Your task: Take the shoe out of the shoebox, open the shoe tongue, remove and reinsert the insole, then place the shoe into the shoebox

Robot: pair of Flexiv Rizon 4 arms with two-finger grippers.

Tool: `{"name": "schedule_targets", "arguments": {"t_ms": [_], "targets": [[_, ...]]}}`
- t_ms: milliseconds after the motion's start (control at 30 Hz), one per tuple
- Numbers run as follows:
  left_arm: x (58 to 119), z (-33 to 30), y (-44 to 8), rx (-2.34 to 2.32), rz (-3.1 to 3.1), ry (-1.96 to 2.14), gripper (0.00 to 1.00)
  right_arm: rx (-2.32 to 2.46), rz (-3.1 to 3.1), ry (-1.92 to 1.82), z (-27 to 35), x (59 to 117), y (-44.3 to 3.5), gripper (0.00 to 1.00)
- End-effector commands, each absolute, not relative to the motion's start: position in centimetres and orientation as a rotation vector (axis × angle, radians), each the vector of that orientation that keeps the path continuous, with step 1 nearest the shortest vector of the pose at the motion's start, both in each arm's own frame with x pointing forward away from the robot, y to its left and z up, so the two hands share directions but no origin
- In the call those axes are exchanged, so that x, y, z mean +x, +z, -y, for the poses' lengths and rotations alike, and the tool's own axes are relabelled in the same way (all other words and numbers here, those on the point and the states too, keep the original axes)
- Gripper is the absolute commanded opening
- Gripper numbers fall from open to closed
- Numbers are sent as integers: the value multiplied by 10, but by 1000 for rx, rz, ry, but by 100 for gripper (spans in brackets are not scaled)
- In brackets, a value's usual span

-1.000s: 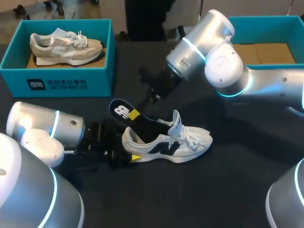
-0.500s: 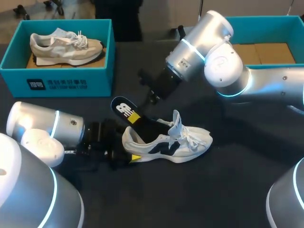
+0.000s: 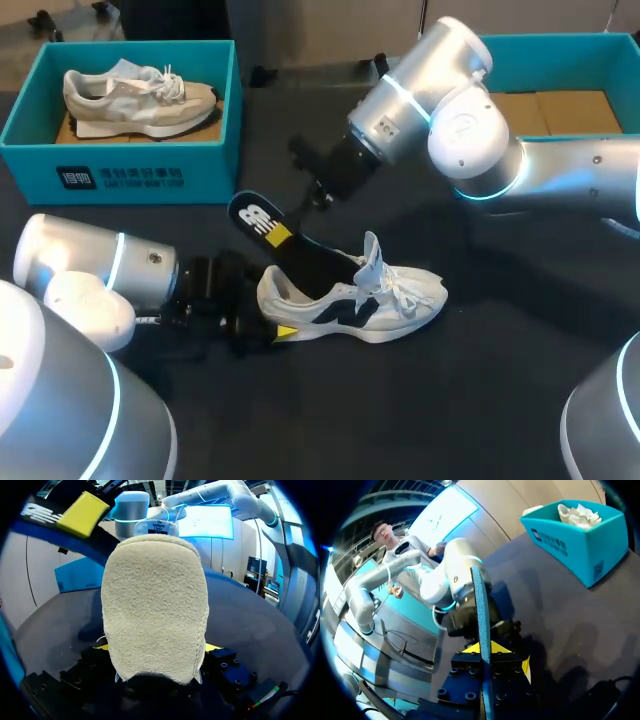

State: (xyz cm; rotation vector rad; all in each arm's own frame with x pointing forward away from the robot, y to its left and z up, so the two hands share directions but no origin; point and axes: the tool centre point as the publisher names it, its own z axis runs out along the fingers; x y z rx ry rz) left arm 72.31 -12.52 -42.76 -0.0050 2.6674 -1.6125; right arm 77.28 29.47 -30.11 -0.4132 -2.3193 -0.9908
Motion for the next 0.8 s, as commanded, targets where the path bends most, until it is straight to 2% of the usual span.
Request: {"name": "schedule_targets", "arguments": {"t_ms": [33, 567, 800], "targets": [[722, 127, -433, -7, -2669, -1608, 0, -527, 2339, -1104, -300, 766, -280, 0], [722, 127, -433, -7, -2669, -1608, 0, -824, 2292, -1556, -346, 797, -172, 0], [722, 127, -433, -7, -2669, -1608, 0, -824, 2292, -1556, -346, 797, -172, 0]]}}
